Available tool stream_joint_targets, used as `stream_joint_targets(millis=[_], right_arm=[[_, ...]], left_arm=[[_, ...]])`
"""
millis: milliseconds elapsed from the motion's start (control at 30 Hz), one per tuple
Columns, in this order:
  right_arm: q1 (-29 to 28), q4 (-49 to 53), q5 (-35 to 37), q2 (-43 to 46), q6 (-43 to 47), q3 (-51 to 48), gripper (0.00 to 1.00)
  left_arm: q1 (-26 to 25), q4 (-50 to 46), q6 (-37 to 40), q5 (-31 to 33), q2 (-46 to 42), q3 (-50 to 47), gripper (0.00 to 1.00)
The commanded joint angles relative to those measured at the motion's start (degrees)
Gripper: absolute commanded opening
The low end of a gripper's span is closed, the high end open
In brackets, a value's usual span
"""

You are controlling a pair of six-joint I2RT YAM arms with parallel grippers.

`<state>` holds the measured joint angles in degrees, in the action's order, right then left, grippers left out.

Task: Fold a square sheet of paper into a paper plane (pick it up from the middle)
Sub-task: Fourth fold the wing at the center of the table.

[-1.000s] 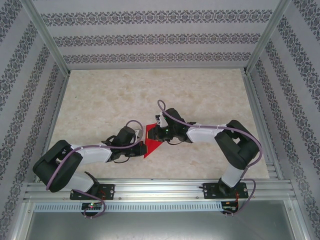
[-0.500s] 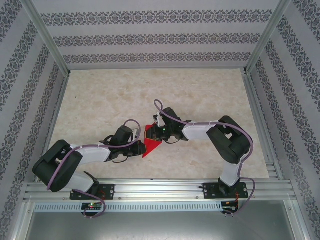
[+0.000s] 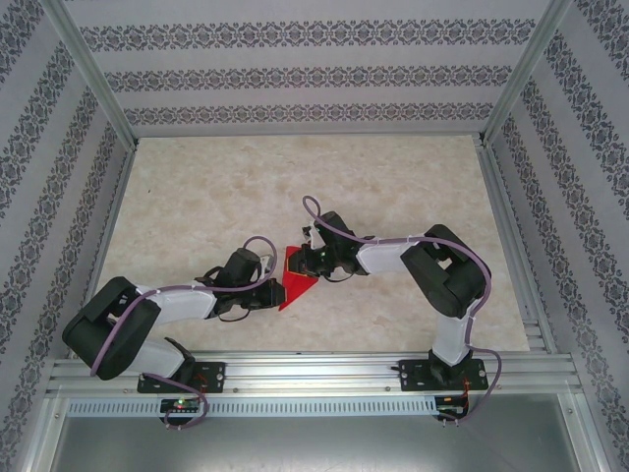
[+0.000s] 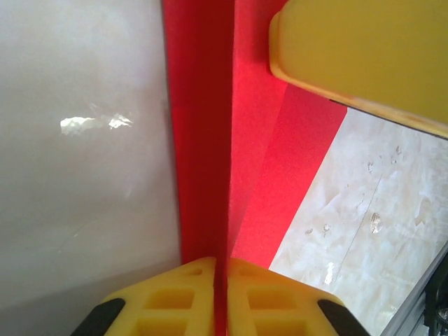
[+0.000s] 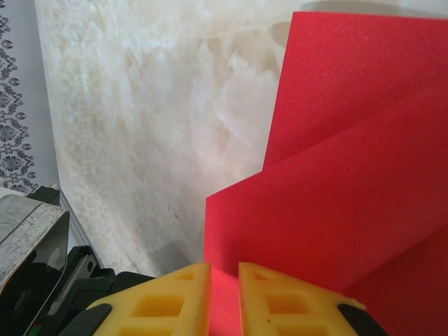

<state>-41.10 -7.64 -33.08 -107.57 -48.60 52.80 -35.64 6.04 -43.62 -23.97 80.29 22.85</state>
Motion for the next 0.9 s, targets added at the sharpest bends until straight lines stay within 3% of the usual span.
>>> stream_joint_targets(millis=[0, 400, 867], right_arm=[[0.5, -1.4, 0.8, -1.0, -0.5, 1.5, 0.19], [0.7, -0.5, 2.2, -2.9, -0.1, 1.9, 0.20], [0.8, 1.8, 4.7, -4.0, 0.8, 2.1, 0.20]], left_arm=[[0.7, -2.3, 1.5, -0.5, -0.9, -0.9, 0.08], [1.5, -2.3, 0.7, -2.8, 0.9, -0.2, 0.00], [3.3, -4.1, 2.0, -5.4, 2.1, 0.7, 0.09]])
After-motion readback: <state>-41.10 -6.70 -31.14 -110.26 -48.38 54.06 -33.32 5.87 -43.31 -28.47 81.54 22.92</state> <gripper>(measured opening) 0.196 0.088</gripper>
